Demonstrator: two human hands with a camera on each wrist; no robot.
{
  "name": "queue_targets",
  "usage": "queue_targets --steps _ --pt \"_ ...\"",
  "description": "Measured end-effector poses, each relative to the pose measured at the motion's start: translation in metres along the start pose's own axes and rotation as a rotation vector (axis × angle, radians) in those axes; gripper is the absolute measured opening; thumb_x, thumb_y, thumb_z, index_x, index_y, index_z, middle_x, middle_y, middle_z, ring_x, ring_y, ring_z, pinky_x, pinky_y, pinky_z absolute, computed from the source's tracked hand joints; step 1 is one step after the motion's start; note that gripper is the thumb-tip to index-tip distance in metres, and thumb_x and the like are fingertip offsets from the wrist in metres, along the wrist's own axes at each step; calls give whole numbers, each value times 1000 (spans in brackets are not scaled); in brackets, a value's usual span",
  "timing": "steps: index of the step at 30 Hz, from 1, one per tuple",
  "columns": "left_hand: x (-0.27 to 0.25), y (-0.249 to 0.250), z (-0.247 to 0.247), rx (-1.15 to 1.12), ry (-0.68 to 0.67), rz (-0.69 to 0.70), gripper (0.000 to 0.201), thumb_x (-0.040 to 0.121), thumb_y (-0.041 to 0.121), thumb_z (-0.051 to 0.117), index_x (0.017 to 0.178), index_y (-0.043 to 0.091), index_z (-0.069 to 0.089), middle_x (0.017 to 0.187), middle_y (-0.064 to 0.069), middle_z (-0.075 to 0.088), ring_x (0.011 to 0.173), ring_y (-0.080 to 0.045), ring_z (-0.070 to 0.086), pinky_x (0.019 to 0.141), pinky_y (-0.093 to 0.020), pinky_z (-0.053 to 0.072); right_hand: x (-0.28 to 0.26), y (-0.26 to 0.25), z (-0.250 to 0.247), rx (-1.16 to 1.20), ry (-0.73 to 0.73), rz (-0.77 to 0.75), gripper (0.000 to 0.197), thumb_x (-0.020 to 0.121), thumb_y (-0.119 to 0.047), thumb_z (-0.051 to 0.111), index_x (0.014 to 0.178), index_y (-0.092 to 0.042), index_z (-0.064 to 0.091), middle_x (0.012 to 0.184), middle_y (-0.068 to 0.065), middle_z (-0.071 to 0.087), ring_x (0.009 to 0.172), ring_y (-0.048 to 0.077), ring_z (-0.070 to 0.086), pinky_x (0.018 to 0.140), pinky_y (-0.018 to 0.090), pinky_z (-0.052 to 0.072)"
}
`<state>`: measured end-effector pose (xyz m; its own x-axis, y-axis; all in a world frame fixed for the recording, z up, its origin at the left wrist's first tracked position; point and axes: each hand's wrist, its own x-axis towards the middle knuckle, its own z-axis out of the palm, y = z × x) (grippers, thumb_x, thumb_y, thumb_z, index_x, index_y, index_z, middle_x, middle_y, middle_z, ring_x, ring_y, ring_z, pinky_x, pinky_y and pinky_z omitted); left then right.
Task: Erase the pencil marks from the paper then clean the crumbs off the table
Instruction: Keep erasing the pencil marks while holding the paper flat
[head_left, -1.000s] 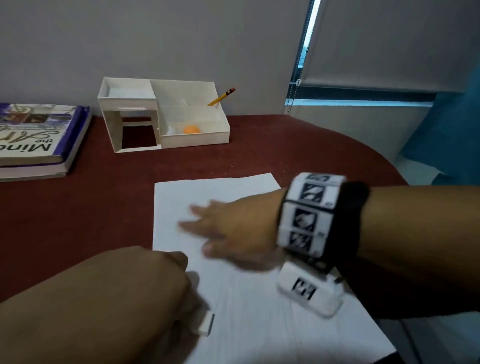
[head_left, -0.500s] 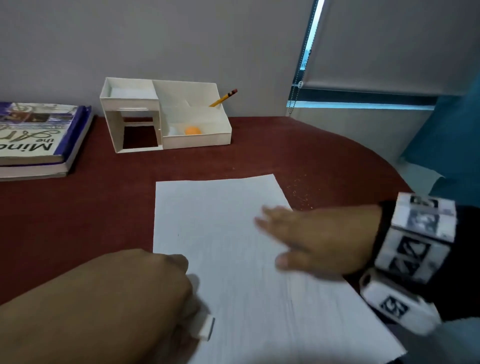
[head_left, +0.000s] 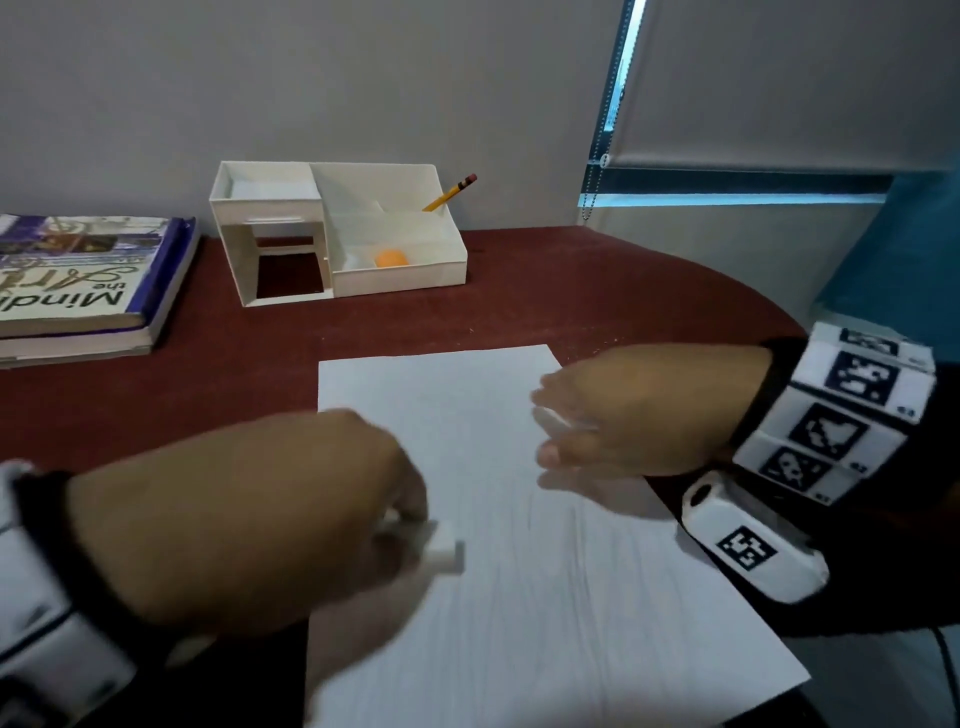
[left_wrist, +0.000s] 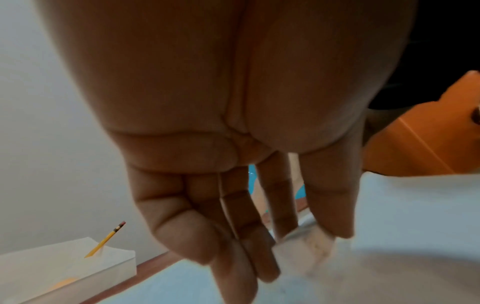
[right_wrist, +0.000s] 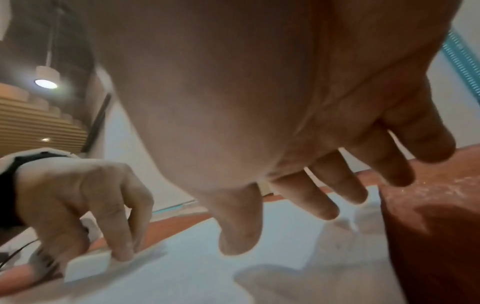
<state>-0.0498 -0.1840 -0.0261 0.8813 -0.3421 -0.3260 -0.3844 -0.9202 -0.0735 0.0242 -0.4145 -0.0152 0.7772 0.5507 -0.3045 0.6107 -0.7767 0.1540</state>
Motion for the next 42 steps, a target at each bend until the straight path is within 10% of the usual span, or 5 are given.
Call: queue_targets --steps 2,10,20,29,42 --pt "6 4 -15 -73 121 56 20 83 59 60 97 47 67 73 20 52 67 2 52 59 -13 36 6 -12 -12 261 100 -99 53 95 -59 48 135 -26 58 126 -12 65 113 8 61 94 27 47" --pt "32 -5 -26 -212 307 72 29 80 49 72 102 31 72 84 15 66 76 -1 60 71 -22 51 36 -29 -16 600 124 -181 14 90 -30 72 100 -21 73 79 -2 73 66 7 69 59 21 54" --pt "21 -24 6 2 -248 -130 116 65 81 62 155 40 0 162 19 0 149 -12 12 118 -38 21 42 -3 -2 270 129 21 21 94 -45 60 95 -26 69 85 -12 65 75 6 58 69 28 49" --pt "62 -17 0 -21 -141 -121 107 70 85 49 151 22 19 157 -4 29 136 -27 42 110 -46 37 52 -11 -12 118 83 8 13 99 -34 52 92 -25 58 80 -13 52 69 3 46 57 23 33" --pt "59 -37 10 -70 -201 -259 108 74 85 45 155 35 -8 164 3 -10 151 -30 2 119 -55 11 86 -51 -13 129 78 -227 20 94 -42 62 94 -24 69 87 -9 66 80 8 59 68 25 46"
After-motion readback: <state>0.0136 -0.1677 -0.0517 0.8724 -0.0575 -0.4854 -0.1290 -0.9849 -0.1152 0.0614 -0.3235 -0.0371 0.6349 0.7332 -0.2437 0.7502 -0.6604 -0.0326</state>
